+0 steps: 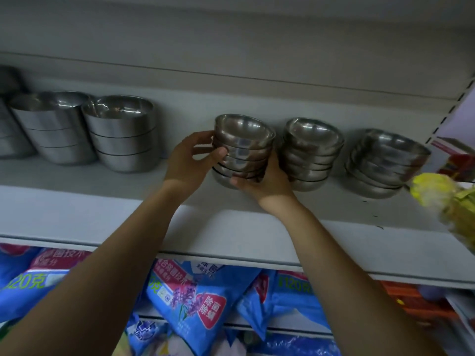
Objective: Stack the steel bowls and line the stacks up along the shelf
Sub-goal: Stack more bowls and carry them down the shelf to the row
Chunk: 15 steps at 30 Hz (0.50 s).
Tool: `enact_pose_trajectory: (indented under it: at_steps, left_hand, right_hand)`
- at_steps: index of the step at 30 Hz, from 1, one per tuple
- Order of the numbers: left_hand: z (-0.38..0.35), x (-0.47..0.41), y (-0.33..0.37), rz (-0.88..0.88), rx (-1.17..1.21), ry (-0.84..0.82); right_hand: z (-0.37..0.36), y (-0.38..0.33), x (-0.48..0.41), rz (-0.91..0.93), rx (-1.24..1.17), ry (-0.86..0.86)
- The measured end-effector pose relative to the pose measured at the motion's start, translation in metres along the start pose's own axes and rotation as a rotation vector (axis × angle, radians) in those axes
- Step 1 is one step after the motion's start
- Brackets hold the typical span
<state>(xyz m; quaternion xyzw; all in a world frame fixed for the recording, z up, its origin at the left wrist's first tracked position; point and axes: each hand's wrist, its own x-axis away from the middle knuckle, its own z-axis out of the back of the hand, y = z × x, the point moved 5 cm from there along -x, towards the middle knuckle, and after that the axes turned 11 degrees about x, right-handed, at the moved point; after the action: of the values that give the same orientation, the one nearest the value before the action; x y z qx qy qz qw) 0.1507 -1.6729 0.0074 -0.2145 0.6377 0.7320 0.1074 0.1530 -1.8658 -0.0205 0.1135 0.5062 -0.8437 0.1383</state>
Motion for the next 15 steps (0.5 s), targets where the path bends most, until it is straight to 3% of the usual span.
enact_pose_trajectory:
  at_steps: [4, 15]
  left_hand:
    - [-0.004, 0.003, -0.008, 0.015, -0.005, 0.049]
    - [-0.015, 0.001, -0.010, 0.074, 0.032, -0.027]
  right_hand:
    - [-0.002, 0.003, -0.007, -0.025, 0.022, 0.027]
    - [0.000, 0.004, -0.010, -0.053, 0.127, 0.138]
